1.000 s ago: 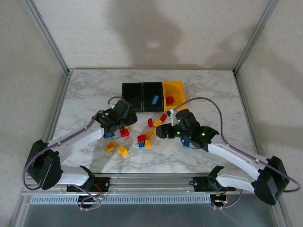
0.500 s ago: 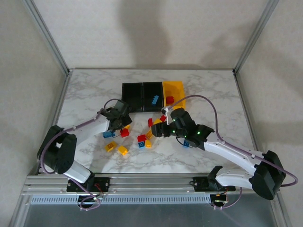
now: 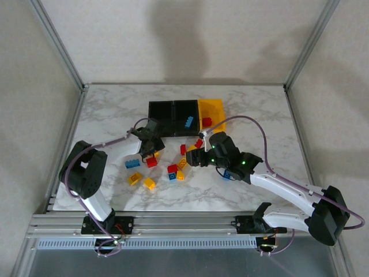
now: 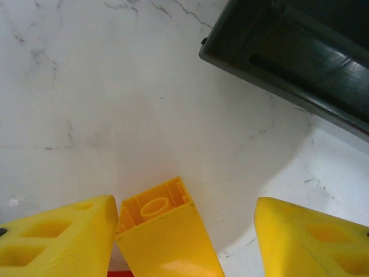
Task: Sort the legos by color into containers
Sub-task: Pick up the lego from the center of the table.
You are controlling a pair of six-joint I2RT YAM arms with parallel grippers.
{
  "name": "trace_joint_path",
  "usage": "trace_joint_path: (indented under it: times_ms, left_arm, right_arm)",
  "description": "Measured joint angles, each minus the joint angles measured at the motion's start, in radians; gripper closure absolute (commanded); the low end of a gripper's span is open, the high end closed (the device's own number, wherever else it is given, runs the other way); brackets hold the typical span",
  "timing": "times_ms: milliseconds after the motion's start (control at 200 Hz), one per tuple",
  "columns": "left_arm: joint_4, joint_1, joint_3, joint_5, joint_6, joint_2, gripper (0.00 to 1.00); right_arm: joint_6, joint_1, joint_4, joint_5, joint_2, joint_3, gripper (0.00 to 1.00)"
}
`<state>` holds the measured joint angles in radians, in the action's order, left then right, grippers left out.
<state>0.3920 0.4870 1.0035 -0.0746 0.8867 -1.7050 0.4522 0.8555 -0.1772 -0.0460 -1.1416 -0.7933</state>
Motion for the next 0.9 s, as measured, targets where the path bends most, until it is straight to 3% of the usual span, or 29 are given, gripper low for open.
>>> trace_joint_path:
  times_ms: [205, 426, 656, 901]
  left_arm:
    - [-0.008, 0.000, 0.000, 0.012, -0.008, -0.004, 0.54]
    - [-0.010, 0.006, 0.003, 0.027, -0.019, -0.034, 0.52]
    - [-0.003, 0.022, 0.016, 0.026, -0.043, -0.045, 0.78]
    - [0.057, 0.020, 0.116, 0.018, -0.074, -0.044, 0.85]
  right_arm:
    - [-0.008, 0.000, -0.003, 0.008, -0.003, 0.000, 0.33]
    - [-0.008, 0.000, -0.007, 0.027, -0.007, 0.000, 0.34]
    - [-0.008, 0.000, -0.007, 0.028, -0.007, 0.000, 0.34]
    - [-0.008, 0.000, -0.011, 0.027, -0.007, 0.000, 0.34]
